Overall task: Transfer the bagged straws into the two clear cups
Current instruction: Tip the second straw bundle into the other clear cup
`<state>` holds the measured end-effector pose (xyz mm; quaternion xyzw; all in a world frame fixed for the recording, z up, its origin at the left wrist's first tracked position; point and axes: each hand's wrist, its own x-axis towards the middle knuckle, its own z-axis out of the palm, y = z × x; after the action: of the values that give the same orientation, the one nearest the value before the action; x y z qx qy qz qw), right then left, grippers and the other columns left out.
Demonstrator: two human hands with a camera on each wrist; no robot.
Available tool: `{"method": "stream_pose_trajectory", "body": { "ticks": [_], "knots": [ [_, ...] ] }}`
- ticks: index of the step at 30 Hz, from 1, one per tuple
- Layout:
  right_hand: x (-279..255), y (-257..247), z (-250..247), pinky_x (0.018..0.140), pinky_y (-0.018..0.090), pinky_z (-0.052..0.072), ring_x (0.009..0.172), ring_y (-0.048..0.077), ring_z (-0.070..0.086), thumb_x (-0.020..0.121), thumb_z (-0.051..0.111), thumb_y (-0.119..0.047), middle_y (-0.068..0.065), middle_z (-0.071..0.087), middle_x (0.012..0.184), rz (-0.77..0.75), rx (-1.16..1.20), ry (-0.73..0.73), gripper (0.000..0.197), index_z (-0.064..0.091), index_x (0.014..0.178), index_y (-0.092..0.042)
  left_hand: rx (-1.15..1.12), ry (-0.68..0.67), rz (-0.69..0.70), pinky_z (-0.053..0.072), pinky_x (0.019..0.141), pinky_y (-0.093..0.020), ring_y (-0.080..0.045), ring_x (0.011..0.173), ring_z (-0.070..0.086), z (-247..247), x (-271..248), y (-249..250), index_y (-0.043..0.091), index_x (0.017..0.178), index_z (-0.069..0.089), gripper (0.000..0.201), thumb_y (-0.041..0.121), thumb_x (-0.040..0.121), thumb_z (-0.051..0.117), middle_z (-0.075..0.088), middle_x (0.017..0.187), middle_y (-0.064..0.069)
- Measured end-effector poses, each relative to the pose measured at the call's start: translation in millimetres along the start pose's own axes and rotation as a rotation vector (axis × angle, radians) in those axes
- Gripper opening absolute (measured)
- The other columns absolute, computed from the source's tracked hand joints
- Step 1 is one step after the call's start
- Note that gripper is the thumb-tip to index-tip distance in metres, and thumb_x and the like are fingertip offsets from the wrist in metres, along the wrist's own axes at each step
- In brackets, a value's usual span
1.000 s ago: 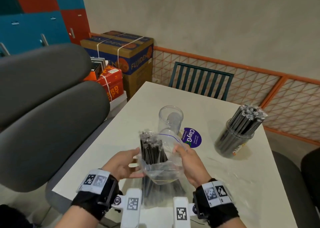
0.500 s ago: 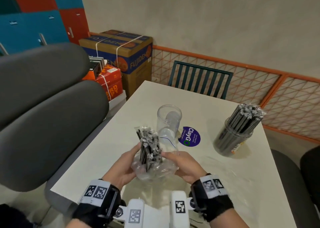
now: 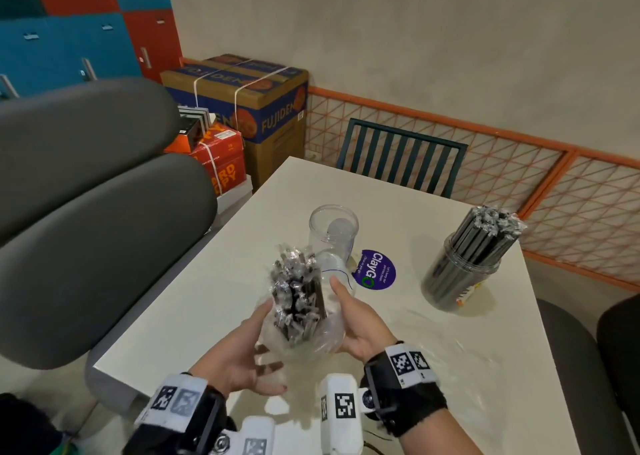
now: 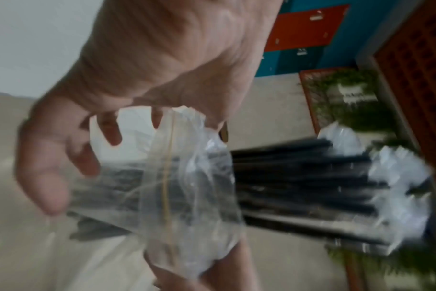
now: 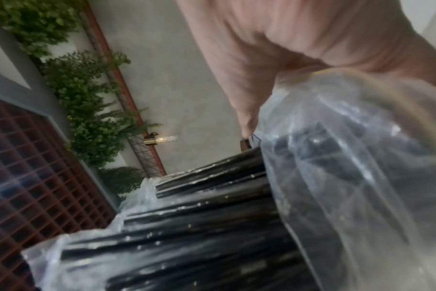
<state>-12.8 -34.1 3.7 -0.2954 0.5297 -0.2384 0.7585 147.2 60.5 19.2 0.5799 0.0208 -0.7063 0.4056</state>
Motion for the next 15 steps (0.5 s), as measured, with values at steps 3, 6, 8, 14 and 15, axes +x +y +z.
{"method": "stream_pose_trajectory", "body": {
  "ticks": [3, 6, 8, 14, 15],
  "knots": [
    [-1, -1, -2, 0.088, 0.057, 0.052, 0.103, 0.036, 0.066, 0.064, 0.077, -0.053, 0.019, 0.066, 0.118, -0.052, -0.007, -0.050, 0.072, 0.057, 0.122, -0.013, -0.251, -0.159, -0.057, 0.056, 0.055, -0.054, -0.038, 0.068, 0.064, -5, -5, -6, 0.007, 0.124, 0.044, 0.038, 0.033, 0.096, 0.045, 0.056, 0.101, -0.024],
    [-8, 1, -3, 0.094, 0.055, 0.050, 0.107, 0.036, 0.065, 0.084, 0.067, -0.034, 0.021, 0.066, 0.118, -0.061, 0.097, -0.071, 0.049, 0.057, 0.124, -0.007, -0.362, -0.194, 0.027, 0.057, 0.053, -0.045, -0.035, 0.067, 0.067, 6, -8, -9, 0.001, 0.117, 0.050, 0.030, 0.012, 0.101, 0.028, 0.066, 0.090, -0.028],
    [-15, -4, -4, 0.087, 0.050, 0.055, 0.100, 0.032, 0.068, 0.092, 0.058, -0.026, 0.019, 0.068, 0.115, -0.074, 0.116, -0.129, 0.036, 0.060, 0.120, -0.005, -0.371, -0.236, 0.104, 0.055, 0.041, -0.046, -0.040, 0.054, 0.067, 16, -16, -7, 0.000, 0.110, 0.045, 0.028, 0.005, 0.098, 0.021, 0.063, 0.083, -0.032],
    [-54, -65, 7, 0.072, 0.038, 0.060, 0.084, 0.023, 0.072, 0.083, 0.068, -0.030, 0.012, 0.074, 0.100, -0.293, -0.064, -0.212, 0.037, 0.064, 0.114, -0.009, -0.155, -0.420, 0.319, 0.051, 0.080, -0.042, -0.032, 0.095, 0.061, 34, -63, 28, 0.008, 0.100, 0.072, 0.050, 0.043, 0.065, 0.071, 0.066, 0.110, -0.016],
    [-60, -77, 9, 0.072, 0.035, 0.059, 0.083, 0.021, 0.072, 0.080, 0.071, -0.028, 0.012, 0.074, 0.098, -0.331, -0.080, -0.223, 0.039, 0.065, 0.112, -0.008, -0.115, -0.426, 0.346, 0.048, 0.089, -0.045, -0.034, 0.105, 0.061, 36, -70, 35, 0.008, 0.107, 0.071, 0.056, 0.051, 0.073, 0.062, 0.064, 0.118, -0.018]
  ]
}}
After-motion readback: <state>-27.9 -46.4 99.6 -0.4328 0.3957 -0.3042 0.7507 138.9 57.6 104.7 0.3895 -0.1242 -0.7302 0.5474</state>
